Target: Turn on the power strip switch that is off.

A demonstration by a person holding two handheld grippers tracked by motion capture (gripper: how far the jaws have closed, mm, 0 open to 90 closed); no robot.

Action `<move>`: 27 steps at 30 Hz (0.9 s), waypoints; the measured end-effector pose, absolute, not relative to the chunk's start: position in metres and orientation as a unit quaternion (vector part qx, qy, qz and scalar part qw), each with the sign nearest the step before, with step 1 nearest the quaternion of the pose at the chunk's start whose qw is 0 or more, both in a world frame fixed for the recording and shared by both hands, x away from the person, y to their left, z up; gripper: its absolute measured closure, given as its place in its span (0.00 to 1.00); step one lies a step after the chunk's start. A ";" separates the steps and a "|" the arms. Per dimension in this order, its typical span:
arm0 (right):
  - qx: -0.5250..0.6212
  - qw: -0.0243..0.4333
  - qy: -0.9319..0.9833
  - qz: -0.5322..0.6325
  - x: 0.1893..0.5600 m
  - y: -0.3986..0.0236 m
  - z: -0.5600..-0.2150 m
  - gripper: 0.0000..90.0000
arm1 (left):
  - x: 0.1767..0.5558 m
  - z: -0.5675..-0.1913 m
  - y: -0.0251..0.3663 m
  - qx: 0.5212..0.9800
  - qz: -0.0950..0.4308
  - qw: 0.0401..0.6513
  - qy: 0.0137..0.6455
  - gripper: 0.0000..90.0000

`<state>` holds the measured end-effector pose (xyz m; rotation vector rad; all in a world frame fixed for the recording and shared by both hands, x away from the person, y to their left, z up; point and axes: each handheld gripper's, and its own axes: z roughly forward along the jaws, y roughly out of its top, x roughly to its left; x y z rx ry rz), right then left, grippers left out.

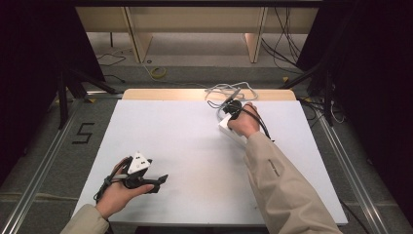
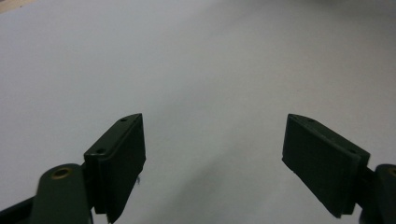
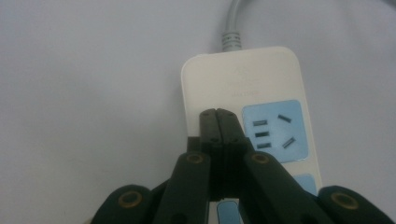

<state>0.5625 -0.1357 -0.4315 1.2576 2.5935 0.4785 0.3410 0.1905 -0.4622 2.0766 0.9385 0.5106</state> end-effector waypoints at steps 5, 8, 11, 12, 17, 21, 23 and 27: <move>0.436 0.102 0.878 0.166 0.563 -0.137 -0.432 1.00 | 0.341 -0.462 0.191 0.817 0.200 0.393 0.371 0.23; 0.443 0.094 0.877 0.158 0.565 -0.140 -0.433 1.00 | 0.341 -0.462 0.190 0.818 0.200 0.392 0.370 0.24; 0.441 0.095 0.878 0.158 0.564 -0.140 -0.433 1.00 | 0.341 -0.462 0.190 0.818 0.199 0.394 0.368 0.24; 0.435 0.100 0.881 0.157 0.564 -0.140 -0.433 1.00 | 0.341 -0.462 0.190 0.818 0.198 0.394 0.369 0.24; 0.431 0.111 0.882 0.153 0.562 -0.138 -0.433 1.00 | 0.341 -0.462 0.190 0.819 0.199 0.392 0.370 0.24; 0.432 0.103 0.881 0.164 0.562 -0.142 -0.433 1.00 | 0.342 -0.463 0.190 0.818 0.198 0.393 0.371 0.24; 0.432 0.106 0.879 0.171 0.561 -0.143 -0.432 1.00 | 0.342 -0.463 0.190 0.818 0.198 0.392 0.371 0.24; 0.435 0.110 0.875 0.182 0.560 -0.145 -0.431 1.00 | 0.342 -0.463 0.191 0.819 0.199 0.391 0.371 0.24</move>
